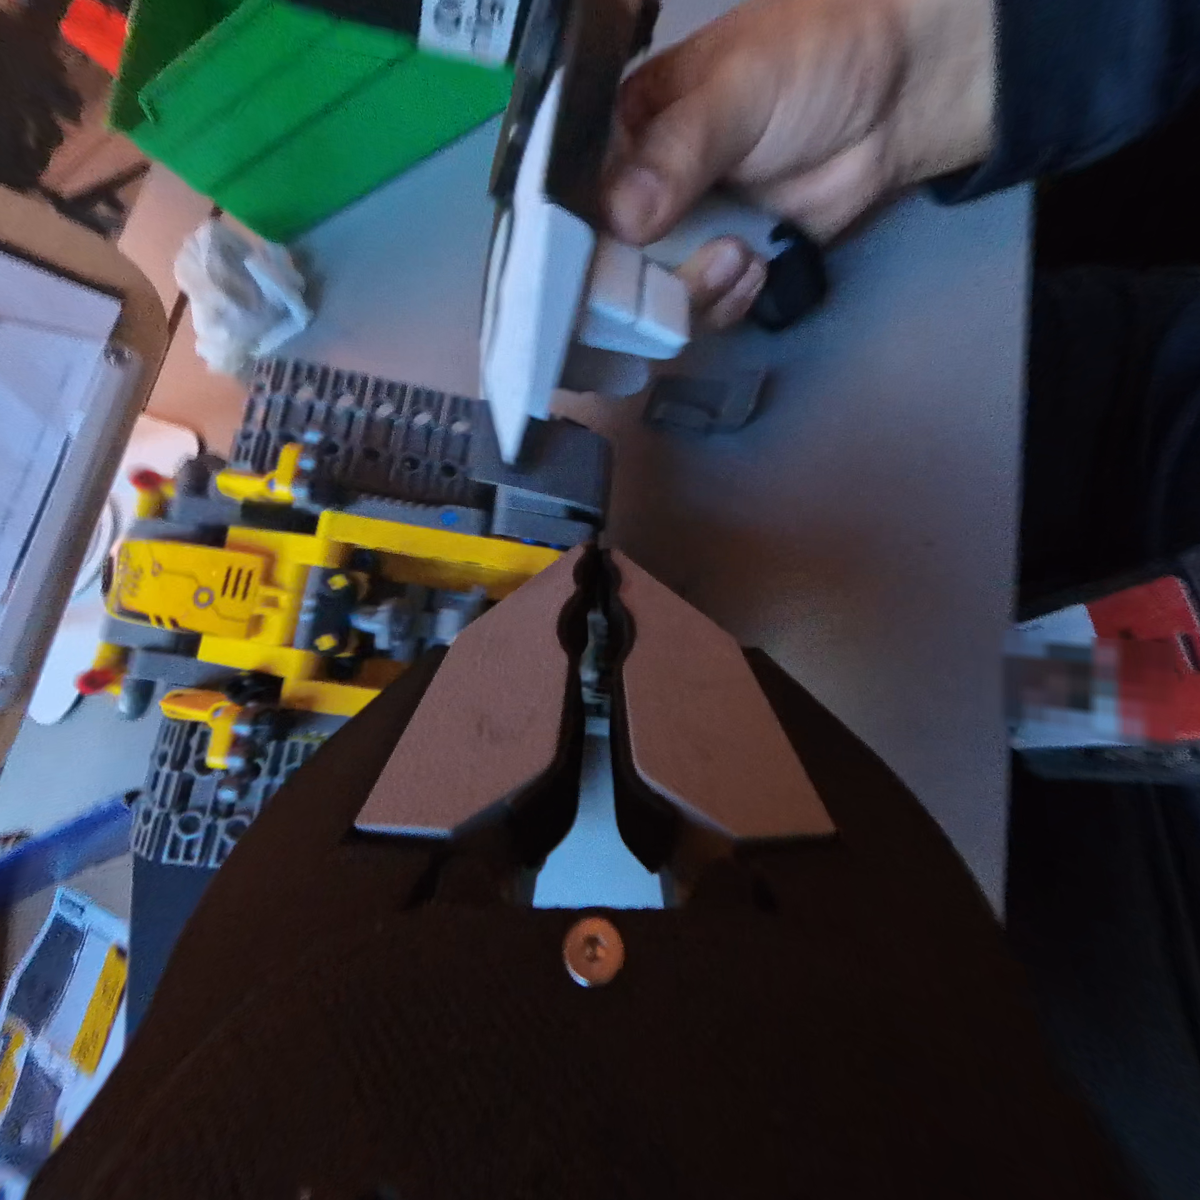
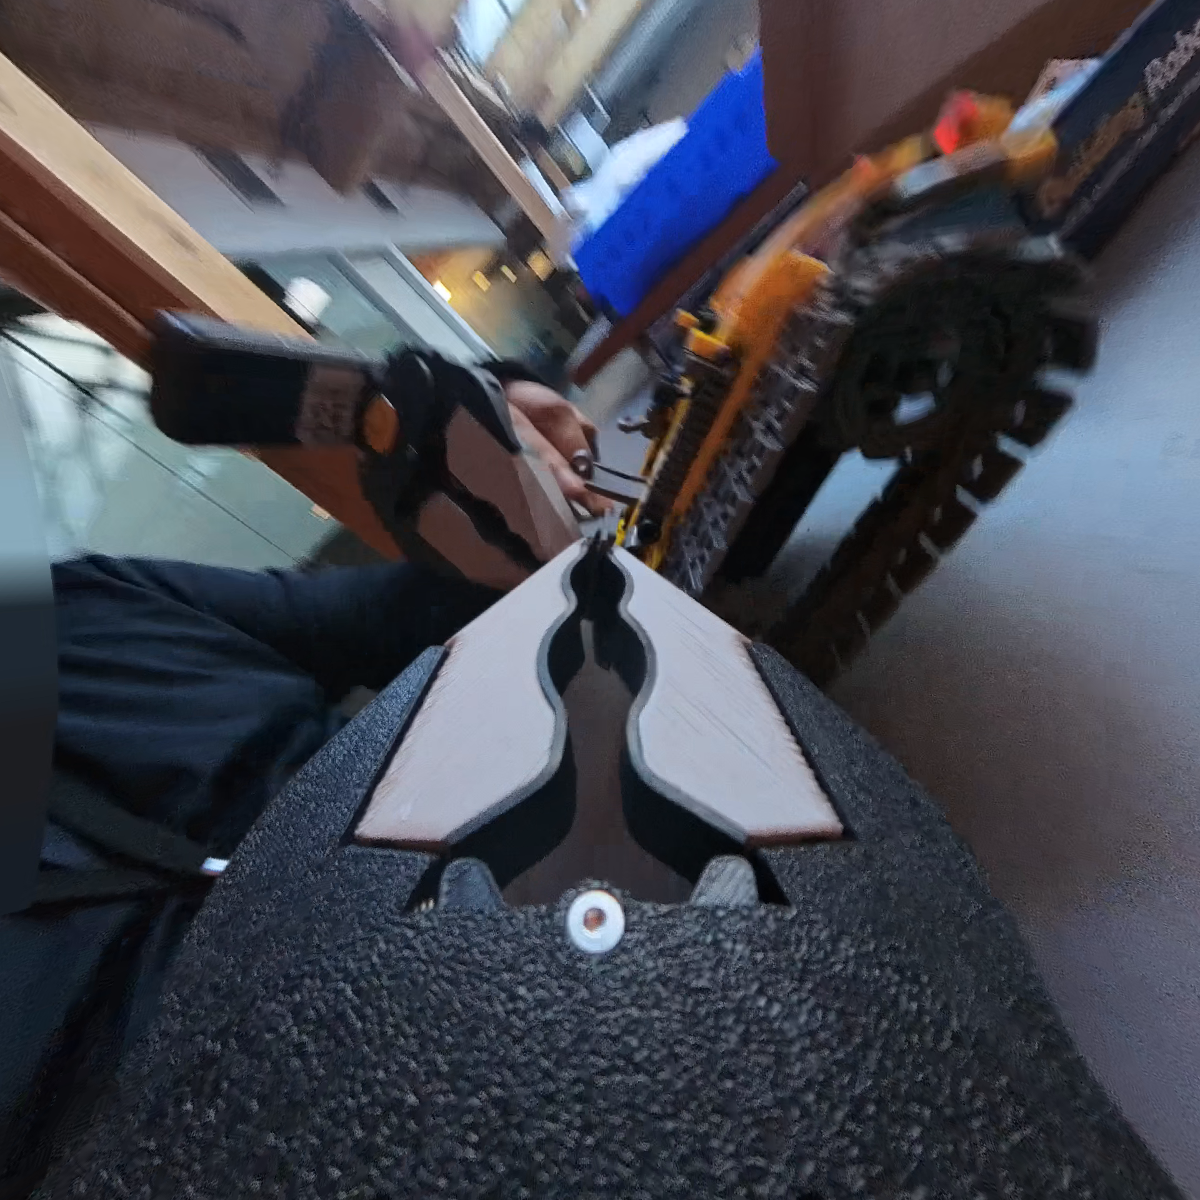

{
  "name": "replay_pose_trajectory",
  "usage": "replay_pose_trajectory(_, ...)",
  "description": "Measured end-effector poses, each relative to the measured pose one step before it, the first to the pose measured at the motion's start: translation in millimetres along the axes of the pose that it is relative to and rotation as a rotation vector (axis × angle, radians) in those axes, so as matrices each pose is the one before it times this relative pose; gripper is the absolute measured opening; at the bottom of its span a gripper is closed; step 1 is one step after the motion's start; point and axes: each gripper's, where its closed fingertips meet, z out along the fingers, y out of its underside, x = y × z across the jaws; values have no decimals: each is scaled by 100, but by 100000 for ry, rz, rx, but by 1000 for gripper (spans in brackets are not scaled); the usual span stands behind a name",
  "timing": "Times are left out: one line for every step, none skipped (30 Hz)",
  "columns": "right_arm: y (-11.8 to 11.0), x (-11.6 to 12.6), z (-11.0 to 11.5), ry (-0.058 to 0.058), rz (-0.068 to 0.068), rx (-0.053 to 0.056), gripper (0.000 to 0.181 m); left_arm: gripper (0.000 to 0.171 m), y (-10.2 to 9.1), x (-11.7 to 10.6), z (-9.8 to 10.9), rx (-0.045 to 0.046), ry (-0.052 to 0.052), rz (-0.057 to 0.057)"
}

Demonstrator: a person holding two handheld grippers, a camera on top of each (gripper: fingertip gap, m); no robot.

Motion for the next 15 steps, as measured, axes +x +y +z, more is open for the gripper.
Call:
replay_pose_trajectory(423, 411, 234, 3647, -1489, -3182, 0, 0, 466, -494, 339, -1643, -2363, -87)
replay_pose_trajectory(140, 225, 273, 1553, 417, -758, 0, 0, -82, -173, 146, 1741, -750, -815)
replay_pose_trajectory(25, -7, 187, -951, 1626, -130, 0, 0, -310, 12, -74, 2322, 605, -811)
replay_pose_trajectory(43, -105, 99, -1705, 1665, -89, 1, 0, -238, 82, -191, 1092, 787, -765)
replay_pose_trajectory(-10, -69, 36, -772, 719, 245, 2, 0, -6, 7, -208, -552, 256, 37)
replay_pose_trajectory(4, -28, 28, -26, -91, 77, 3, 0, 91, -225, -190, -1185, -1692, 803)
replay_pose_trajectory(-33, 3, 31, 134, -93, 181, 4, 0, 143, -347, -158, -1369, -2651, 1012)
replay_pose_trajectory(-58, 48, 3, 38, 499, 496, 4, 0, 217, -351, -97, -1565, -2348, 628)
replay_pose_trajectory(-39, 60, -22, 31, 639, 409, 5, 0, 223, -266, -21, -1460, -1597, -563)
replay_pose_trajectory(-35, 73, -38, 237, 317, 239, 5, 0, 150, -185, 34, -1043, -643, -1643)
replay_pose_trajectory(-27, 76, -26, 475, 57, 219, 5, 6, 5, -433, -39, -73, -1731, -2667)
replay_pose_trajectory(-29, 113, -17, 890, -15, 206, 5, 14, 3, -213, -65, -240, -539, -2260)
replay_pose_trajectory(-7, 127, -1, 826, 30, 64, 5, 22, 59, -180, -118, -456, -119, -2626)
replay_pose_trajectory(10, 40, 3, 317, -30, -34, 5, 28, 88, -131, -120, -590, 443, -3715)
replay_pose_trajectory(-3, -4, 7, 49, -87, -74, 5, 35, -39, -183, -184, 258, 463, -4315)
